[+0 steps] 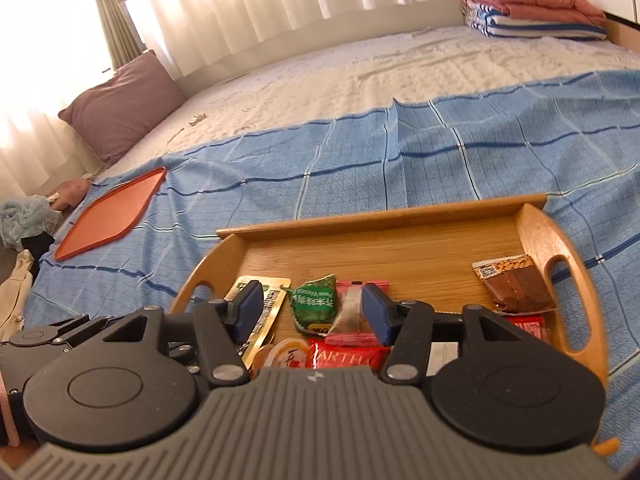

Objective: Organize snacks
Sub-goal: 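Open both tools to drop the yellow packet and pink bag on the tray, then move both tools back toward the cream cake packet and red cracker packet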

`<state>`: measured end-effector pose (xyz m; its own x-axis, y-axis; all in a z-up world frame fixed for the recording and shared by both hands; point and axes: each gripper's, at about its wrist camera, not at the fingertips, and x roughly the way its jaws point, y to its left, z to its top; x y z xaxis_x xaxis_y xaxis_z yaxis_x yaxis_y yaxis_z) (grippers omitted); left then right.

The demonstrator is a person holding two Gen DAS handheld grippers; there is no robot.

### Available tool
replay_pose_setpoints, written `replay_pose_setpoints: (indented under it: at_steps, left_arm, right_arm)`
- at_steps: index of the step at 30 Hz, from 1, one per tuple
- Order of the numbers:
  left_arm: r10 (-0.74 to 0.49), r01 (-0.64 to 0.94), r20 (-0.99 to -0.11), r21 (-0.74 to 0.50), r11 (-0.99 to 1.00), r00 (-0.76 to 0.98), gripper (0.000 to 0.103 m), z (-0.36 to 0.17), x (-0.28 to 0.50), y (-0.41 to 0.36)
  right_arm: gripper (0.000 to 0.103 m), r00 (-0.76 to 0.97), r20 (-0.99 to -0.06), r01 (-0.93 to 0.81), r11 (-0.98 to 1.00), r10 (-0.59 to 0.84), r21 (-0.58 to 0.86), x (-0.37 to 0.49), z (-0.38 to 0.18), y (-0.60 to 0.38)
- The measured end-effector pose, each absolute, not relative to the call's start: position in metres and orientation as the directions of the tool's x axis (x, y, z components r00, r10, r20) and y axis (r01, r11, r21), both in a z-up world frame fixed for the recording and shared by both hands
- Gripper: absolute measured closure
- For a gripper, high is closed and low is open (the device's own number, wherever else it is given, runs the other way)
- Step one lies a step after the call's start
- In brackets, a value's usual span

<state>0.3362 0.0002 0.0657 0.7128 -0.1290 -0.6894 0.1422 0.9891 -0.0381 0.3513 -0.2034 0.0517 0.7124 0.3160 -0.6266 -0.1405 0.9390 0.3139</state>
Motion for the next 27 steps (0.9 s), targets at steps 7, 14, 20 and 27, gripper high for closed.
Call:
replay_pose_setpoints:
  at_steps: [7, 14, 20, 27]
  left_arm:
    - [-0.157, 0.171, -0.672, -0.045, 0.984, 0.724, 0.021, 0.085, 0.281, 0.013]
    - [-0.199, 0.215, -0.661, -0.057, 0.975, 0.724, 0.019, 0.091, 0.228, 0.021]
    - [-0.217, 0.224, -0.677, -0.079, 0.971, 0.703, 0.018, 0.082, 0.196, 0.028]
    - [-0.218, 0.187, -0.718, -0.124, 0.975, 0.661, 0.018, 0.06, 0.184, 0.039]
  right_arm:
    - [0.03, 0.744, -0.589, -0.198, 0.946, 0.316, 0.257, 0.297, 0.077, -0.198]
    - [0.027, 0.758, -0.561, -0.24, 0.942, 0.333, 0.233, 0.232, 0.078, -0.195]
    - [0.026, 0.754, -0.575, -0.251, 0.949, 0.316, 0.192, 0.18, 0.054, -0.185]
    - [0.026, 0.738, -0.605, -0.277, 0.952, 0.299, 0.132, 0.14, 0.024, -0.171]
